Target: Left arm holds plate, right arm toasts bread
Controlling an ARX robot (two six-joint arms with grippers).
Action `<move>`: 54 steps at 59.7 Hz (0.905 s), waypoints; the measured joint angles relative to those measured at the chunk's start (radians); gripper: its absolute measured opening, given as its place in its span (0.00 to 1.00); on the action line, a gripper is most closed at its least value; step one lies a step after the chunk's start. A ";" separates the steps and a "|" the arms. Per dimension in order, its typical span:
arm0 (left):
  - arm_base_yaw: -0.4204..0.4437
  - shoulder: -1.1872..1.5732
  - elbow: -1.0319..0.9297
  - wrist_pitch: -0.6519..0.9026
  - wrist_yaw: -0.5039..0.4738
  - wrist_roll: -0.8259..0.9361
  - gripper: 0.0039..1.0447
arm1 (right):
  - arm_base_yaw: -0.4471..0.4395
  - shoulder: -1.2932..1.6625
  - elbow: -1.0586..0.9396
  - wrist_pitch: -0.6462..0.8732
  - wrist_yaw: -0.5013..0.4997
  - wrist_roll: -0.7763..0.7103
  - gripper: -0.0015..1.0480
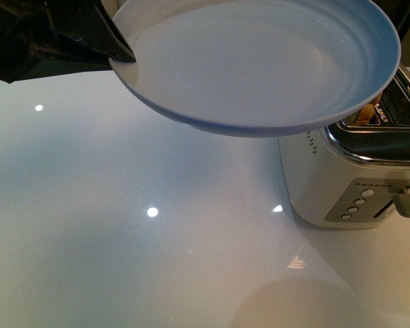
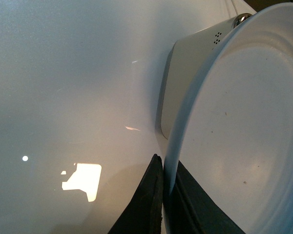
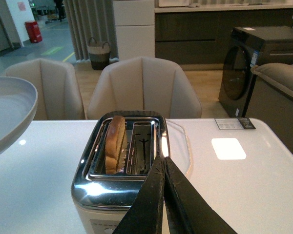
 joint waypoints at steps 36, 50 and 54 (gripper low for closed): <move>-0.001 0.000 0.001 0.000 0.000 0.000 0.03 | 0.000 -0.171 0.000 -0.176 0.002 0.000 0.30; -0.001 0.000 0.001 0.000 0.000 0.000 0.03 | 0.000 -0.171 0.000 -0.176 0.002 0.000 0.71; -0.001 0.000 0.001 0.000 0.000 0.000 0.03 | 0.000 -0.171 0.000 -0.176 0.001 0.000 0.83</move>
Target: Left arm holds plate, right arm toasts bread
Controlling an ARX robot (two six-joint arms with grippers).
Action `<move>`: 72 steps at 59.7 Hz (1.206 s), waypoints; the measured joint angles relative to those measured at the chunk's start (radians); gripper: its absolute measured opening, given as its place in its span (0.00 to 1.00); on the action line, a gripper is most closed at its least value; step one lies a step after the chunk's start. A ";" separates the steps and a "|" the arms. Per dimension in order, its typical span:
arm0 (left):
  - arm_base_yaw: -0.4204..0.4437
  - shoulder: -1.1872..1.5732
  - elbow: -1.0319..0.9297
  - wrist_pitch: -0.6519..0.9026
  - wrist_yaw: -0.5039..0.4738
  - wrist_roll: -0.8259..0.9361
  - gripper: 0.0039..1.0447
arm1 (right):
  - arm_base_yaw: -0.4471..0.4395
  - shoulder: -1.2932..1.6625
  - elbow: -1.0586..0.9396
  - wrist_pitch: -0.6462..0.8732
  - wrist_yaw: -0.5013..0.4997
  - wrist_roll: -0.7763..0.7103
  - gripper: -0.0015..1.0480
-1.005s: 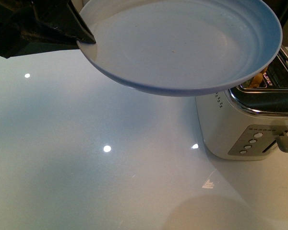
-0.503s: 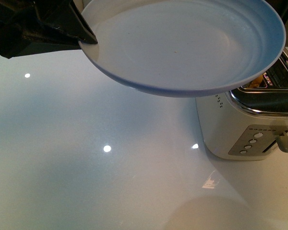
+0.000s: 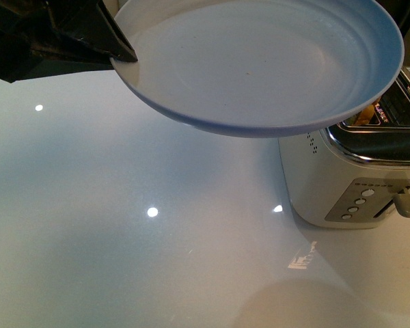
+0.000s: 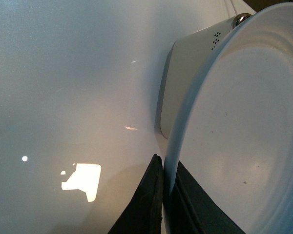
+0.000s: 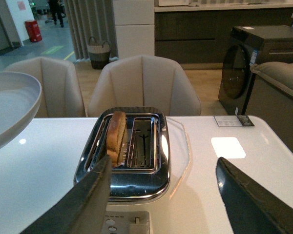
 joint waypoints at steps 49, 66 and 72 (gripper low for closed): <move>0.032 -0.007 0.041 -0.097 -0.077 -0.077 0.03 | 0.000 -0.001 0.000 0.000 0.001 0.000 0.91; 0.393 0.006 0.054 -0.099 0.062 0.135 0.03 | 0.000 -0.001 0.000 0.000 0.000 0.000 0.91; 0.515 0.075 0.054 -0.047 0.074 0.229 0.03 | 0.000 -0.001 0.000 0.000 0.000 0.000 0.91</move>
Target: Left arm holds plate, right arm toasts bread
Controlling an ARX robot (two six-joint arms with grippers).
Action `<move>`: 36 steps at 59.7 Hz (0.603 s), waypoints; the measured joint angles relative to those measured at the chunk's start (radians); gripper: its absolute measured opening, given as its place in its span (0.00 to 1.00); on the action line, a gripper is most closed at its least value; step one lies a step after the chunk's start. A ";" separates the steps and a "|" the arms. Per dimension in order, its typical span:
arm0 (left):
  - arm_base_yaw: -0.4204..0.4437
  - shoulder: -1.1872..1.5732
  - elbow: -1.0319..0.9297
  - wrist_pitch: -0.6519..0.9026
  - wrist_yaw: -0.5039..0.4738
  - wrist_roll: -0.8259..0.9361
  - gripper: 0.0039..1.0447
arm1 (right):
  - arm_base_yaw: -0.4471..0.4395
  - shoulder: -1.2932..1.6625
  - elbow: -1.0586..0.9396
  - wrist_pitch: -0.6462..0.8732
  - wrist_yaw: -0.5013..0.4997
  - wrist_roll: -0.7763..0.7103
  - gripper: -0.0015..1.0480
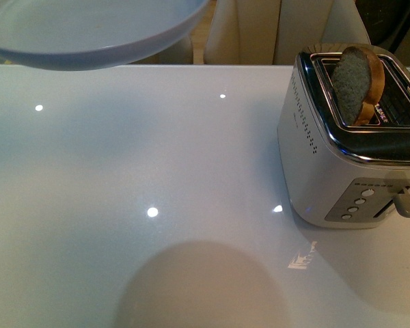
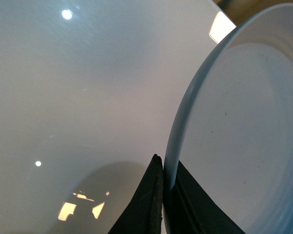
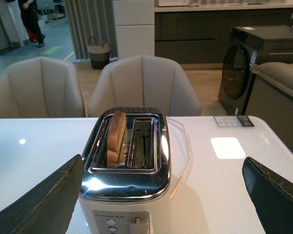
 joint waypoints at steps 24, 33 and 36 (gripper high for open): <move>0.238 0.365 -0.025 0.251 0.015 0.343 0.03 | 0.000 0.000 0.000 0.000 0.000 0.000 0.91; 0.252 0.470 -0.061 0.377 0.056 0.333 0.03 | 0.000 0.000 0.000 0.000 0.000 0.000 0.91; 0.252 0.504 -0.071 0.414 0.062 0.326 0.03 | 0.000 0.000 0.000 0.000 0.000 0.000 0.91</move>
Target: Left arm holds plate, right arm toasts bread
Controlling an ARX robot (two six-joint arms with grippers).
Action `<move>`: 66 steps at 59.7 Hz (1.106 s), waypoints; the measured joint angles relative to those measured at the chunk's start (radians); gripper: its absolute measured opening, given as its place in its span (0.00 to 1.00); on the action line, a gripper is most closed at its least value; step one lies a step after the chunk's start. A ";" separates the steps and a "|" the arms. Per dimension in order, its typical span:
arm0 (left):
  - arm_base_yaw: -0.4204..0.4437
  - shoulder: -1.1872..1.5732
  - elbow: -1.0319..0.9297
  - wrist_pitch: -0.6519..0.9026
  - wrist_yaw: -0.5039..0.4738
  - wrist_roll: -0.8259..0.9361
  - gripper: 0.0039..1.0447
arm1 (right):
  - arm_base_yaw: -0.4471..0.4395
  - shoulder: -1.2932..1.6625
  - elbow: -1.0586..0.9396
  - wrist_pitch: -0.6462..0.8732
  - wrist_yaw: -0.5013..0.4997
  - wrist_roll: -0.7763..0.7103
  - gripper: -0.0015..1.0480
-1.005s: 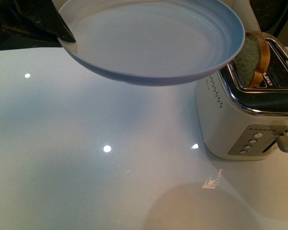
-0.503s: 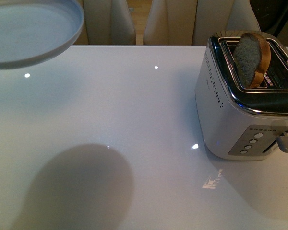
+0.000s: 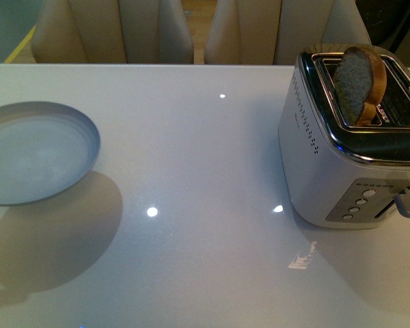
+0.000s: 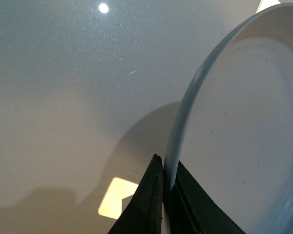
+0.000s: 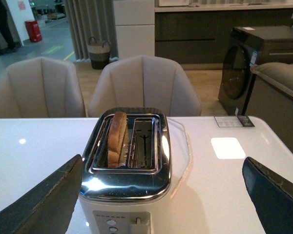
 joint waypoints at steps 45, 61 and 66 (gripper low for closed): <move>-0.011 0.373 0.101 0.271 0.069 -0.114 0.03 | 0.000 0.000 0.000 0.000 0.000 0.000 0.91; -0.017 0.397 0.110 0.269 0.072 -0.116 0.17 | 0.000 0.000 0.000 0.000 0.000 0.000 0.91; -0.016 0.394 0.110 0.264 0.078 -0.117 0.28 | 0.000 0.000 0.000 0.000 0.000 0.000 0.91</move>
